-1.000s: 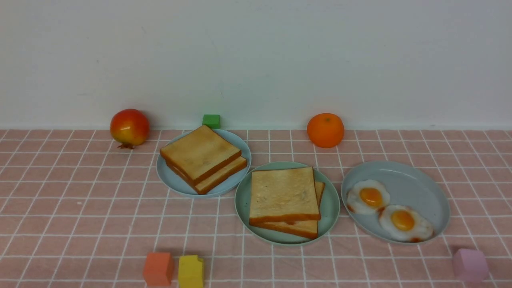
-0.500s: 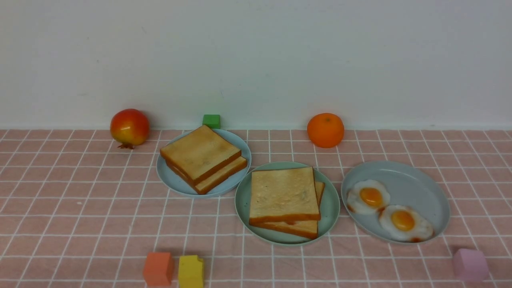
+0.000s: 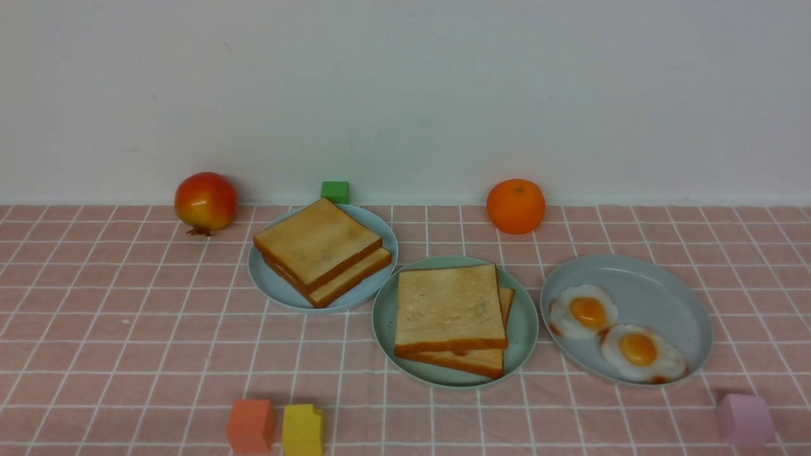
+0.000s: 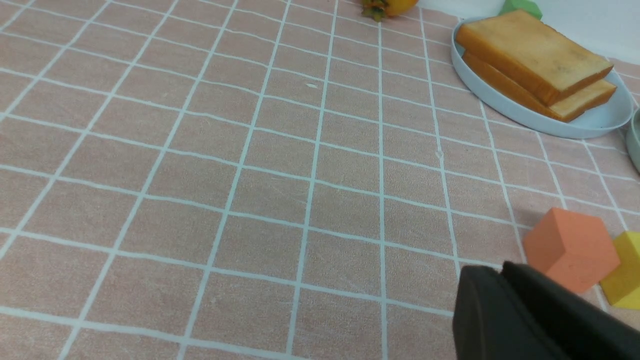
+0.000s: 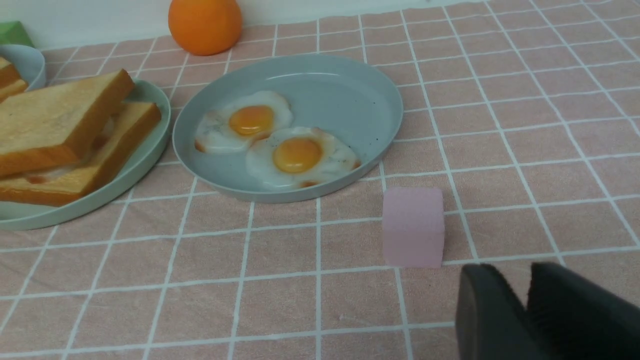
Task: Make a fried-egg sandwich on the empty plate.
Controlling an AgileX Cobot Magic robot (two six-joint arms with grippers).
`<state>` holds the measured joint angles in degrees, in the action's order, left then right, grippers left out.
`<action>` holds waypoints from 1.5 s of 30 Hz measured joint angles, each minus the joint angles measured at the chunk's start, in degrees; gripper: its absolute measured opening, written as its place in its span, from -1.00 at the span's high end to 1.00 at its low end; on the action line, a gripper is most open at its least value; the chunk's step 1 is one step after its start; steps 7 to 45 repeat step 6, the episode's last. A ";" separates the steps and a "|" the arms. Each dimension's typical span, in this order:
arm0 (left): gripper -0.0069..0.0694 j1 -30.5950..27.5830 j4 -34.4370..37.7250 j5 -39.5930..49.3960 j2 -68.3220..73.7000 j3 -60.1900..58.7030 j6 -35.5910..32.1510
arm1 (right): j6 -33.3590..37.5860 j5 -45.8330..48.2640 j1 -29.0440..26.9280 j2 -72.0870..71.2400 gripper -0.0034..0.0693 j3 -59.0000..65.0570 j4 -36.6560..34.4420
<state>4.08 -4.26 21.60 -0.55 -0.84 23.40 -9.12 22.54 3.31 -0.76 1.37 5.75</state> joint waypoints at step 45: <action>0.61 0.00 0.00 0.00 0.00 0.00 0.00 | 0.00 0.00 0.00 0.00 0.42 0.00 0.00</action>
